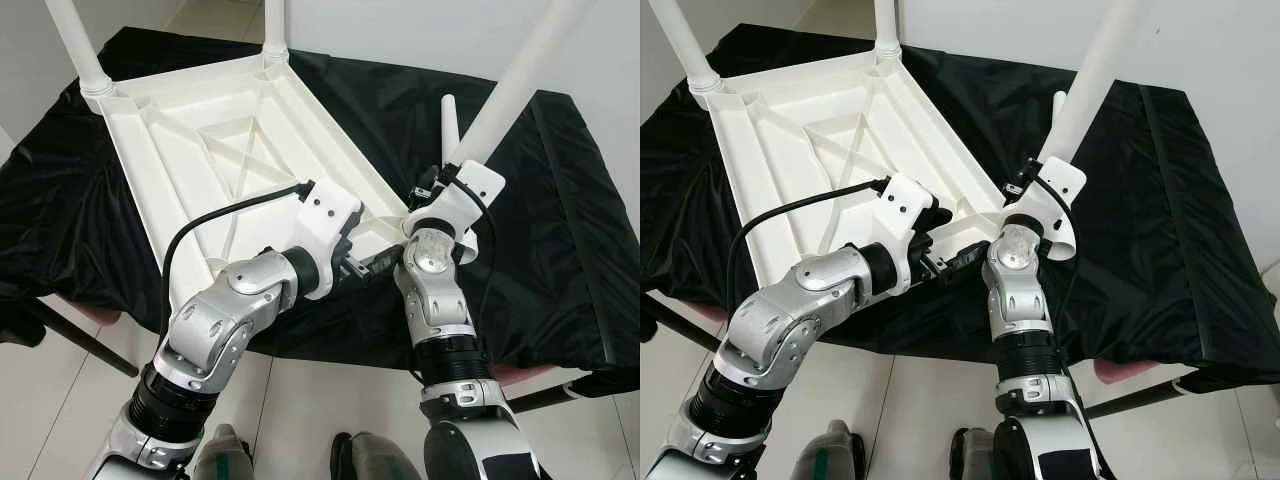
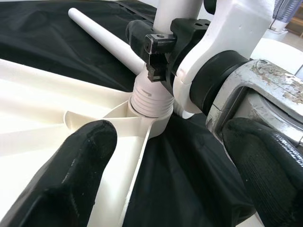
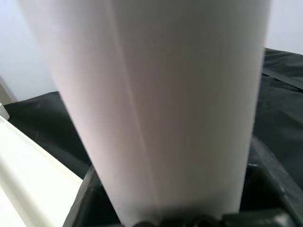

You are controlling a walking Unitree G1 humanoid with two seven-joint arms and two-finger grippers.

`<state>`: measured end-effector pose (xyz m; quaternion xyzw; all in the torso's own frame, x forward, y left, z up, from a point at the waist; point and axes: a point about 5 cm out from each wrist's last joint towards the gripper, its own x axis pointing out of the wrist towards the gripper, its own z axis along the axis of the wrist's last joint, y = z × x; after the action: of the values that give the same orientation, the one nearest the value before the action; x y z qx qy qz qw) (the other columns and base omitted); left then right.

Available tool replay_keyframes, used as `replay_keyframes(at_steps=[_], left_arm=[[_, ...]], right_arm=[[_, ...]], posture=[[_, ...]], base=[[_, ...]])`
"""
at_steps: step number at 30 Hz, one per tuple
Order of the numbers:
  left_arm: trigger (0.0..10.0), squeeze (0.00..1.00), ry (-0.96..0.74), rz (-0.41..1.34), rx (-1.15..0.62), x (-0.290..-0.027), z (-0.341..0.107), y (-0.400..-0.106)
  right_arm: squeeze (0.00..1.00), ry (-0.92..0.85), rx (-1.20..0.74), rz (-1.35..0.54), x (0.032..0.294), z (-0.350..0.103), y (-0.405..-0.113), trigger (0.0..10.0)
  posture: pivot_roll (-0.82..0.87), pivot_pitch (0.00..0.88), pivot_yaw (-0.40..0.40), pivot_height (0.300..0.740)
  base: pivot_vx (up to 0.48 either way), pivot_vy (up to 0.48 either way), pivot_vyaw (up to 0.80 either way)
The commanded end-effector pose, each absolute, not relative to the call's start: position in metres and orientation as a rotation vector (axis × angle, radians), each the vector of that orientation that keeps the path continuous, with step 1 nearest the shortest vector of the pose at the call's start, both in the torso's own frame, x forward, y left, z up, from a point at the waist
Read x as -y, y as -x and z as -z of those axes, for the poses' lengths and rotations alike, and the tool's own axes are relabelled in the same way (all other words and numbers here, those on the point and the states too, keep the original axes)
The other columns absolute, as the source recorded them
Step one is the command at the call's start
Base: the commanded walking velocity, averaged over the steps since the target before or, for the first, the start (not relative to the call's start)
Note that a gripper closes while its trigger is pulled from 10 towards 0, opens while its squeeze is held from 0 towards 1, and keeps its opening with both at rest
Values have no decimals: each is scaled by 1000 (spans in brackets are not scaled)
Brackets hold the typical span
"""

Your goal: Building children table

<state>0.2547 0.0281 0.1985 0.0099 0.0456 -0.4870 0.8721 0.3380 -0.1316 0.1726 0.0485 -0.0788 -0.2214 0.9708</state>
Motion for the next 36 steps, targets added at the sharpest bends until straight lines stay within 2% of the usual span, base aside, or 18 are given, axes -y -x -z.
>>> replay_keyframes(at_steps=[1, 16, 17, 18, 19, 35, 36], left_arm=[[10000, 0, -16, 1073, -74, -21, -202, -247], [10000, 0, -11, 1075, -69, -20, -204, -247], [10000, 0, -11, 1075, -68, -19, -204, -248], [10000, 0, -11, 1075, -68, -19, -204, -248], [10000, 0, -10, 1075, -67, -19, -204, -248], [10000, 0, -47, 1044, -83, -27, -197, -254], [10000, 0, -69, 1036, -95, -32, -193, -256]], right_arm=[[1000, -96, 75, 452, 138, -153, -337, 10000], [1000, -79, 213, 203, 145, -174, -347, 10000], [1000, -79, 220, 180, 147, -176, -348, 0], [1000, -79, 220, 180, 147, -176, -348, 0], [0, -94, 230, 151, 148, -180, -350, 0], [0, -138, 279, 90, 157, -197, -363, 0], [0, -147, 284, 70, 158, -203, -365, 8784]], posture=[[-14, 67, -39, 740], [-27, 71, -36, 740], [-29, 72, -36, 740], [-29, 72, -36, 740], [-29, 72, -36, 740], [-22, 70, -33, 740], [-23, 68, -30, 740]], base=[[0, 0, 0], [0, 0, 0], [0, 0, 0], [0, 0, 0], [0, 0, 0], [0, 0, 0], [0, 0, 0]])
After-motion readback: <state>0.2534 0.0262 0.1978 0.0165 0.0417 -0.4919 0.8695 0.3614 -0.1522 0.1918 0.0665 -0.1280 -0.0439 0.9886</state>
